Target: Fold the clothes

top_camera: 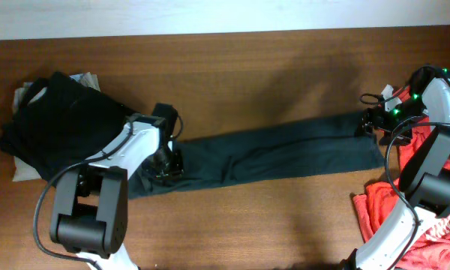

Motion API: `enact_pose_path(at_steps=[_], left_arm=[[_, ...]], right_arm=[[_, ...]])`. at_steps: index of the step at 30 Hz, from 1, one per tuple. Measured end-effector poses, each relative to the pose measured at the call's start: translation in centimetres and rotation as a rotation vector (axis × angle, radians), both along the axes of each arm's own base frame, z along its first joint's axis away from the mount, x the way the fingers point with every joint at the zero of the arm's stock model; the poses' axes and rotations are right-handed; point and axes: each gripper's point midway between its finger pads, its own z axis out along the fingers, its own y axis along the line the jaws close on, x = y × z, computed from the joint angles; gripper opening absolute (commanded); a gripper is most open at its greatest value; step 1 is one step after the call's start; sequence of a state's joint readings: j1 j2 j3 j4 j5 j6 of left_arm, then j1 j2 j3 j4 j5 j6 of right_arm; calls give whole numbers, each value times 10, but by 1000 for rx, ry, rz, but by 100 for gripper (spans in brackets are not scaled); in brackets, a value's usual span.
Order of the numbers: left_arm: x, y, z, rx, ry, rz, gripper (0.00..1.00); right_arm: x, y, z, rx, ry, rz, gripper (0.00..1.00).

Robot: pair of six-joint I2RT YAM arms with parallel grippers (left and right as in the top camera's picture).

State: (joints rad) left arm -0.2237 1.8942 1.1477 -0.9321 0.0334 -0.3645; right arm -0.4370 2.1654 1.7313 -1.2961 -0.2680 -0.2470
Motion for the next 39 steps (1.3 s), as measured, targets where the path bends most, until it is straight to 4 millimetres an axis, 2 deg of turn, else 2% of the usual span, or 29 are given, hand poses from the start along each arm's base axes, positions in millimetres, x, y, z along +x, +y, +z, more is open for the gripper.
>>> enact_pose_path(at_steps=[1, 3, 5, 7, 8, 9, 11, 12, 13, 14, 15, 16, 18, 20, 23, 24, 26, 27, 28, 29, 31, 32, 33, 34, 35, 36, 37, 38, 39], left_arm=[[15, 12, 0, 7, -56, 35, 41], [56, 65, 4, 54, -181, 151, 47], [57, 85, 9, 63, -156, 154, 53], [38, 76, 12, 20, -59, 115, 56], [23, 72, 13, 1, 1, 110, 56], [21, 71, 14, -10, 11, 105, 57], [17, 68, 14, -27, 28, 102, 59], [16, 66, 14, -36, 31, 103, 62], [16, 62, 15, -57, 32, 102, 63], [16, 59, 15, -76, 33, 99, 63], [15, 55, 16, -105, 39, 96, 63], [13, 53, 16, -117, 47, 92, 63], [12, 50, 20, -131, 58, 91, 63], [19, 49, 30, -138, 21, 89, 63], [32, 49, 67, -146, -105, 80, 63], [32, 48, 76, -147, -124, 79, 63], [26, 48, 78, -149, -108, 80, 63], [26, 48, 78, -149, -107, 80, 63], [27, 48, 78, -149, -108, 80, 63], [27, 48, 78, -149, -111, 80, 63], [27, 48, 78, -149, -111, 80, 63], [27, 48, 78, -149, -111, 80, 63], [27, 48, 78, -149, -111, 80, 63], [27, 48, 78, -149, -111, 80, 64], [27, 48, 78, -149, -111, 80, 64], [27, 48, 78, -149, -111, 80, 63], [27, 48, 78, -149, -111, 80, 63], [27, 48, 78, -149, -111, 80, 64], [27, 48, 78, -149, -111, 80, 63]], right_arm=[[0, 0, 0, 0, 1, 0, 82], [-2, 1, 0, 4, 7, 0, 84], [-4, 4, 2, 23, 6, 24, 85], [-7, 15, 6, 84, -4, 72, 93], [-7, 17, 6, 97, -13, 86, 93], [-8, 19, 4, 109, -20, 98, 93], [-14, 27, -13, 123, -16, 127, 93], [-21, 38, -30, 125, 3, 157, 93], [-23, 43, -32, 127, 9, 169, 92], [-20, 48, -32, 118, 1, 186, 85], [-15, 61, -33, 106, -11, 231, 52], [-13, 67, -34, 103, -13, 252, 30], [-17, 78, -40, 68, 19, 297, 4], [-18, 77, -41, 44, 37, 285, 4], [-20, 71, -41, 27, 61, 239, 4], [-25, 54, -37, -32, 112, 179, 4], [-18, 12, -16, -138, 134, 52, 4], [-11, -1, 6, -154, 116, 3, 4], [-5, 1, 22, -153, 97, -8, 4], [1, 11, 35, -157, 73, 8, 4], [3, 53, 48, -150, 73, 103, 4], [6, 92, 50, -148, 76, 185, 4], [7, 116, 49, -149, 78, 220, 4], [7, 154, 47, -155, 71, 286, 4], [6, 171, 47, -159, 65, 316, 4], [9, 206, 45, -167, 29, 367, 4], [9, 222, 44, -169, 14, 390, 6], [7, 241, 44, -171, -5, 419, 11], [5, 251, 44, -171, -8, 432, 21]])
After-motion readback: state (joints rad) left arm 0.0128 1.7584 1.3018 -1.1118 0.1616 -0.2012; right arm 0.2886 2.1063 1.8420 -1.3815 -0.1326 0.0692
